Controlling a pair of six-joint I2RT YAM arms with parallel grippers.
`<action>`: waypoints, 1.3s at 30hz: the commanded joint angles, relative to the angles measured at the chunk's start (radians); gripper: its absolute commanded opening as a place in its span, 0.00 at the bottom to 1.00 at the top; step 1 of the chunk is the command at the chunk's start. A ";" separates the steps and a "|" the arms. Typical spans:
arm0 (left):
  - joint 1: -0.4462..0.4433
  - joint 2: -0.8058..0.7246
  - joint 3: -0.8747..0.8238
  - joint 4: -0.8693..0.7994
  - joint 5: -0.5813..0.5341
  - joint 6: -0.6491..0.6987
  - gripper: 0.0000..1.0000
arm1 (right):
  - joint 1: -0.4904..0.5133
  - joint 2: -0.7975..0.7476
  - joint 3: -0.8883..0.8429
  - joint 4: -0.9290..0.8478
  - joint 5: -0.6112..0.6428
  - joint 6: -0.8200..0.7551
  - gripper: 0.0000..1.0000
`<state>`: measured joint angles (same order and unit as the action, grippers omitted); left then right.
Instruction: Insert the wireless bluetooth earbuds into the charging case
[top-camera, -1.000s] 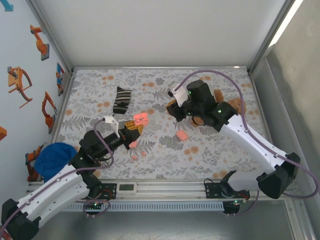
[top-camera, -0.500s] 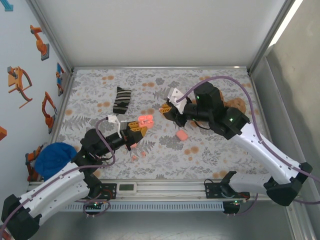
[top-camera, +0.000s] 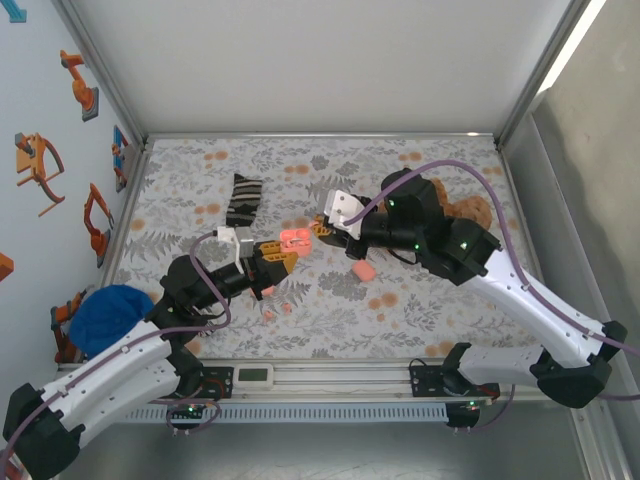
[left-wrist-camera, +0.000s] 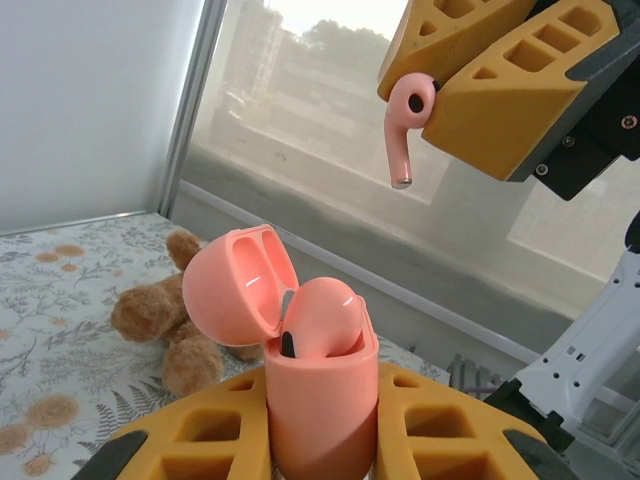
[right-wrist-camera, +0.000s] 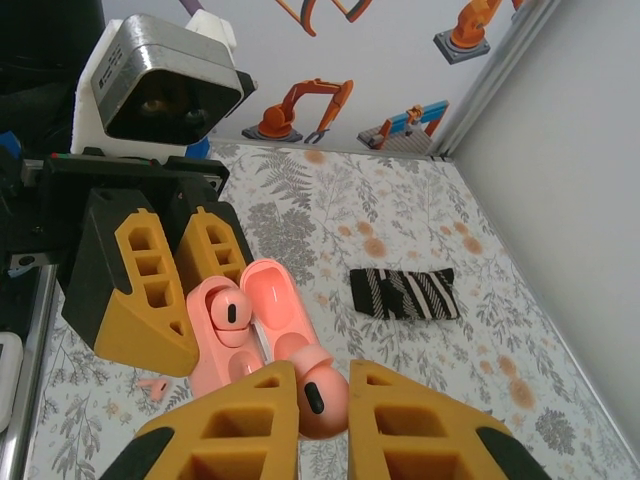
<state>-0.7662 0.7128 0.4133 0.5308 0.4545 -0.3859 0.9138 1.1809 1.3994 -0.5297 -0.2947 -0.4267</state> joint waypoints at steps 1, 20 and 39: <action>-0.004 0.003 0.040 0.075 0.035 -0.028 0.00 | 0.012 -0.025 0.011 0.011 0.016 -0.038 0.13; -0.004 0.009 0.045 0.098 0.056 -0.040 0.00 | 0.034 -0.005 -0.008 0.010 0.023 -0.046 0.13; -0.005 0.010 0.044 0.100 0.064 -0.039 0.00 | 0.049 0.025 -0.016 0.010 0.035 -0.046 0.13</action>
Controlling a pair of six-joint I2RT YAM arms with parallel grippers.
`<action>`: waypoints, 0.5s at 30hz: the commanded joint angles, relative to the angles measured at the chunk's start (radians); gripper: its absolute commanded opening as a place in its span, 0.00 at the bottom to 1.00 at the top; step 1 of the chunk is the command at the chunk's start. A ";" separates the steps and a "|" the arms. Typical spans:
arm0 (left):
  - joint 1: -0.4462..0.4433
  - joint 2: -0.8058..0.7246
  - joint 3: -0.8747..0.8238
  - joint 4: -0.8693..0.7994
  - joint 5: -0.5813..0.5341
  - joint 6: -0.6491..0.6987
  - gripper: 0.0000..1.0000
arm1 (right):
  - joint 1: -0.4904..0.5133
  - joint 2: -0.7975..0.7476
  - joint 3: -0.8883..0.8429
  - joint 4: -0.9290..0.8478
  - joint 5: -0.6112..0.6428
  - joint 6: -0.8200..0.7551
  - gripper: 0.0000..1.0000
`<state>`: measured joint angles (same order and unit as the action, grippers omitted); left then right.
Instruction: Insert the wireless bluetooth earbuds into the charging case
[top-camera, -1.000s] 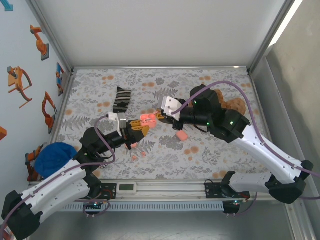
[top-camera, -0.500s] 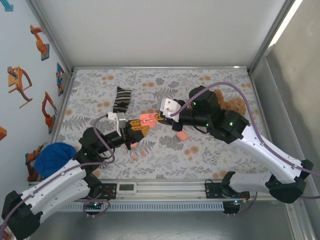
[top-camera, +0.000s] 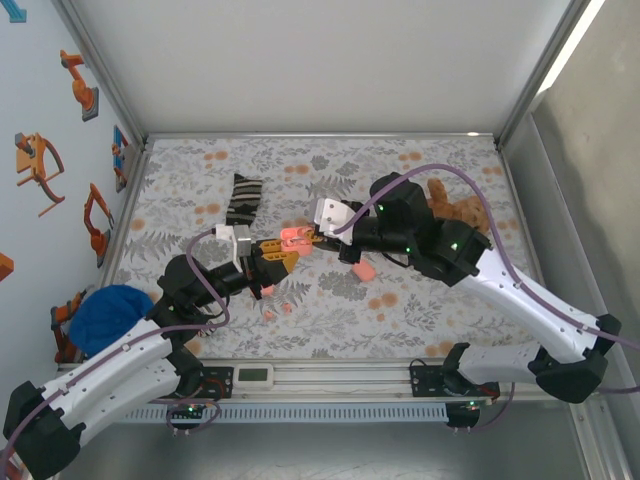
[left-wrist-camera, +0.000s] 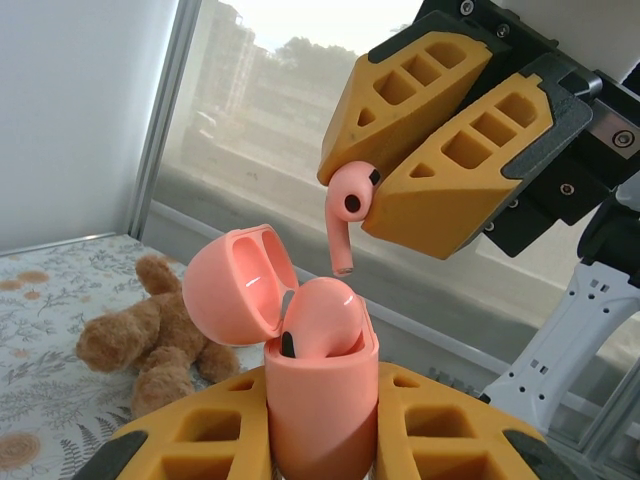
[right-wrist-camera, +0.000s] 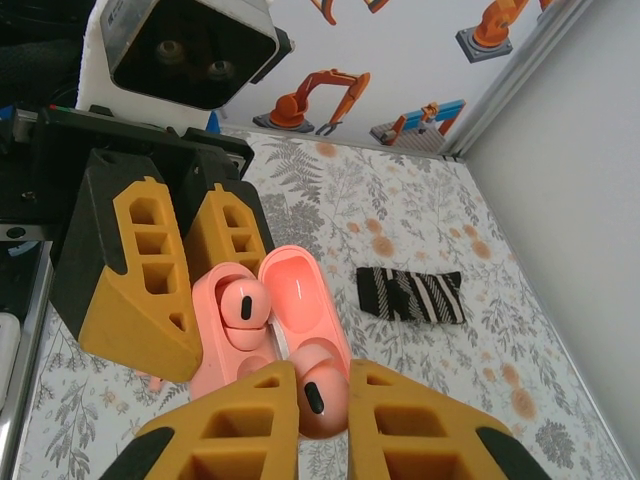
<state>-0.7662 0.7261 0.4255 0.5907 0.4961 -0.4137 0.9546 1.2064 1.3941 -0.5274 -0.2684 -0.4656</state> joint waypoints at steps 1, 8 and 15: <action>-0.005 -0.003 0.032 0.042 0.023 -0.011 0.00 | 0.010 0.002 -0.012 0.007 0.010 -0.008 0.13; -0.005 -0.004 0.031 0.042 0.022 -0.010 0.00 | 0.011 0.002 -0.023 0.004 0.021 -0.007 0.13; -0.005 -0.005 0.033 0.042 0.022 -0.010 0.00 | 0.013 0.005 -0.026 -0.010 0.031 -0.008 0.13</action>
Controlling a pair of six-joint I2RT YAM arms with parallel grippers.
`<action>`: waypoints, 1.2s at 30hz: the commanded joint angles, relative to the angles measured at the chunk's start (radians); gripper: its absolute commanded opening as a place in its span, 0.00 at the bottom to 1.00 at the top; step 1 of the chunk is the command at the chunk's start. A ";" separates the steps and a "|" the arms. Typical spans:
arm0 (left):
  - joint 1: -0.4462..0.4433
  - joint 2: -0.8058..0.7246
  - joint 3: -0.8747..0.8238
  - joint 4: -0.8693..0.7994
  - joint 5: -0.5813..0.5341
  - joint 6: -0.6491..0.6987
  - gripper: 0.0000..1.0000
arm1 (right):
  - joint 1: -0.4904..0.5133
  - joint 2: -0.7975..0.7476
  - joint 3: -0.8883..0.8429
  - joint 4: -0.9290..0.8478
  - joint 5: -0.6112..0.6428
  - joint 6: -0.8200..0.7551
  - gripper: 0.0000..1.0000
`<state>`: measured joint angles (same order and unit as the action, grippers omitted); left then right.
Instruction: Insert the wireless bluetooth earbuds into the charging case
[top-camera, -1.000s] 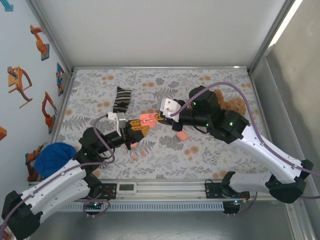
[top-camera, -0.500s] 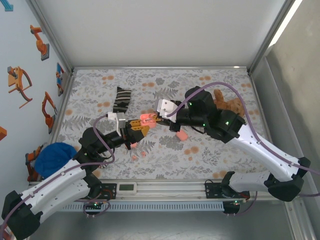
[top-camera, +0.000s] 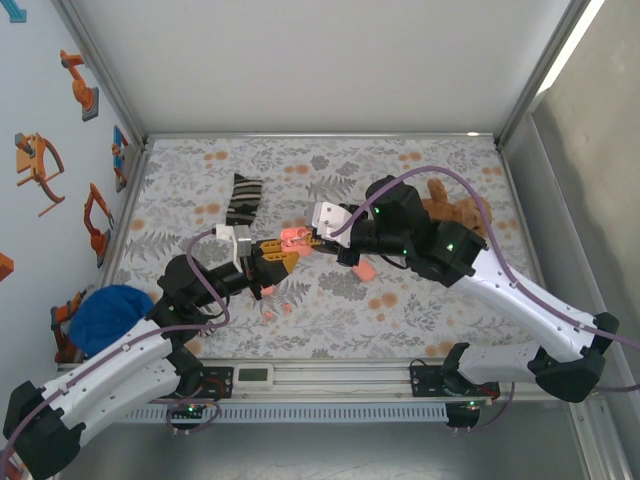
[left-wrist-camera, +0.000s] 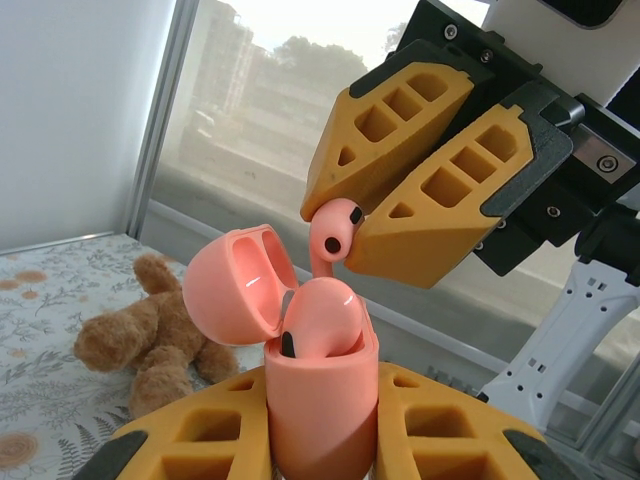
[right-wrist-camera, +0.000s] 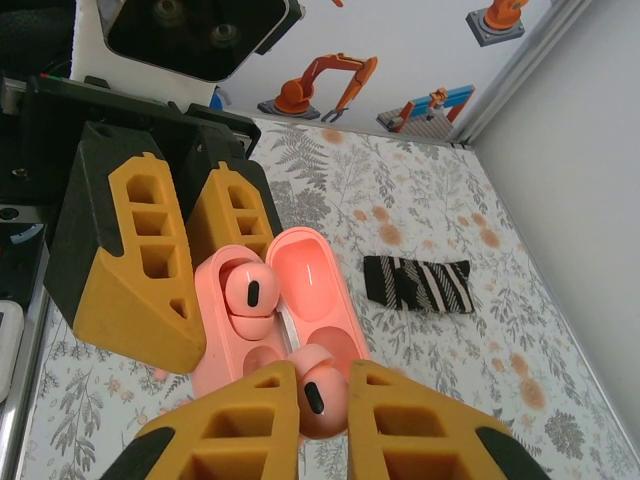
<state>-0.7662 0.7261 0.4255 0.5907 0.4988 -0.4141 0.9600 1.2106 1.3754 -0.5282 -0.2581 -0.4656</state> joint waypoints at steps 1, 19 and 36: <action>-0.004 -0.006 0.033 0.042 0.019 -0.010 0.00 | 0.007 0.000 -0.007 -0.010 0.016 -0.006 0.13; -0.004 -0.003 0.030 0.050 0.008 -0.006 0.00 | 0.008 -0.008 -0.006 -0.036 -0.040 0.001 0.16; -0.004 -0.001 0.024 0.049 0.009 -0.005 0.00 | 0.008 0.006 0.040 -0.057 -0.053 0.016 0.23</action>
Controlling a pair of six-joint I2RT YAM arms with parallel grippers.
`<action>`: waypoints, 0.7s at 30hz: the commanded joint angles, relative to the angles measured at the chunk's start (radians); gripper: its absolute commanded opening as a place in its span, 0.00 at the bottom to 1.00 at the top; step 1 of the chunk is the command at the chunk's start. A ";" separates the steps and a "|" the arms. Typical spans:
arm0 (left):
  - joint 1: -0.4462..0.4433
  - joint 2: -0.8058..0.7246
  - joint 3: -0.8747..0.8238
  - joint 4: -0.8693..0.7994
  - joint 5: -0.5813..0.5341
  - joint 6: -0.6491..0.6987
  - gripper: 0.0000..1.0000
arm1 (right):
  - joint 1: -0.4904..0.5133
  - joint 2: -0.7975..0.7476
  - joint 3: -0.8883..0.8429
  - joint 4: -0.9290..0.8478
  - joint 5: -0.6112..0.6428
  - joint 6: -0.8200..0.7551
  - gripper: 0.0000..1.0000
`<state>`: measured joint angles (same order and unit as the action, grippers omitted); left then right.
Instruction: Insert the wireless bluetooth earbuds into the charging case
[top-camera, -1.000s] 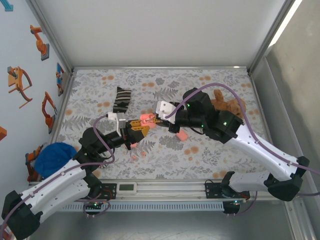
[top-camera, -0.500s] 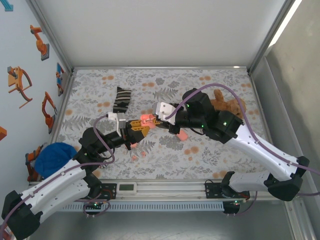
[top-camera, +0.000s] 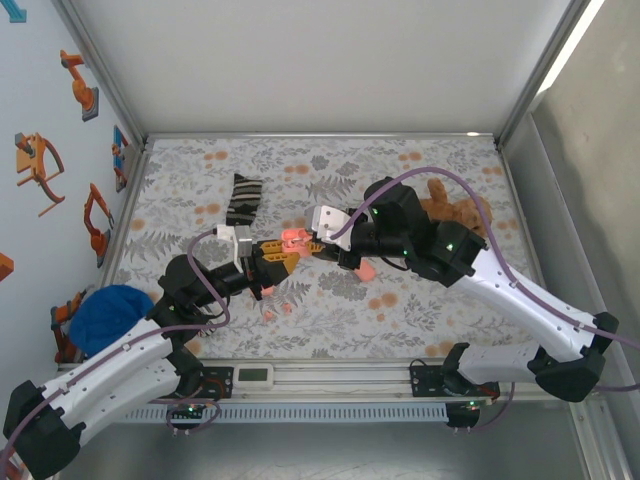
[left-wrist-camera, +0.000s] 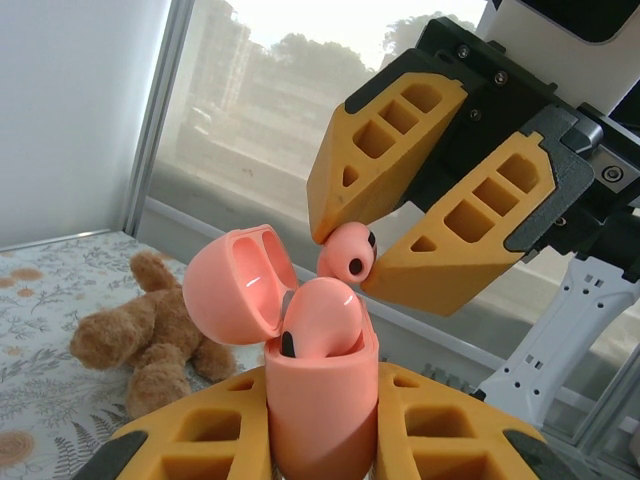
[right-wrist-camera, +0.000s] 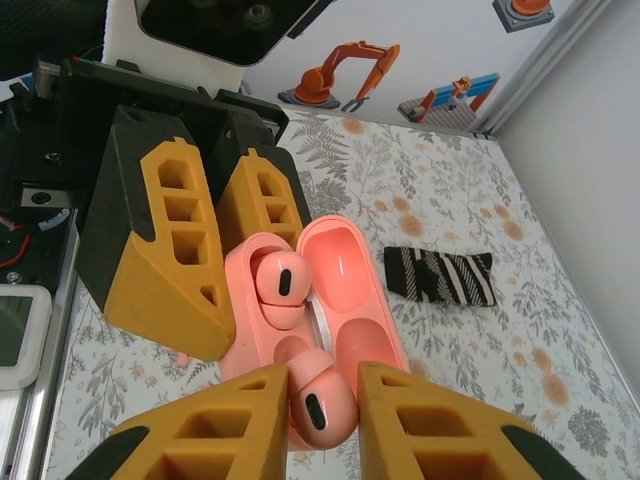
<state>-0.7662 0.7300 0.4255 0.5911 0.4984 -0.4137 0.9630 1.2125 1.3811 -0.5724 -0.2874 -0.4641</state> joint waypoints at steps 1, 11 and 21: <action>-0.004 -0.003 0.022 0.048 0.011 -0.005 0.00 | 0.006 0.006 0.036 -0.014 -0.025 0.015 0.23; -0.004 -0.007 0.022 0.051 0.008 -0.001 0.00 | 0.006 0.013 0.042 -0.021 -0.051 0.035 0.23; -0.006 -0.002 0.017 0.055 0.009 0.004 0.00 | 0.005 0.007 0.106 -0.019 -0.036 0.108 0.41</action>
<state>-0.7662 0.7300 0.4255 0.5945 0.4976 -0.4133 0.9630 1.2228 1.4364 -0.5964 -0.3279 -0.3965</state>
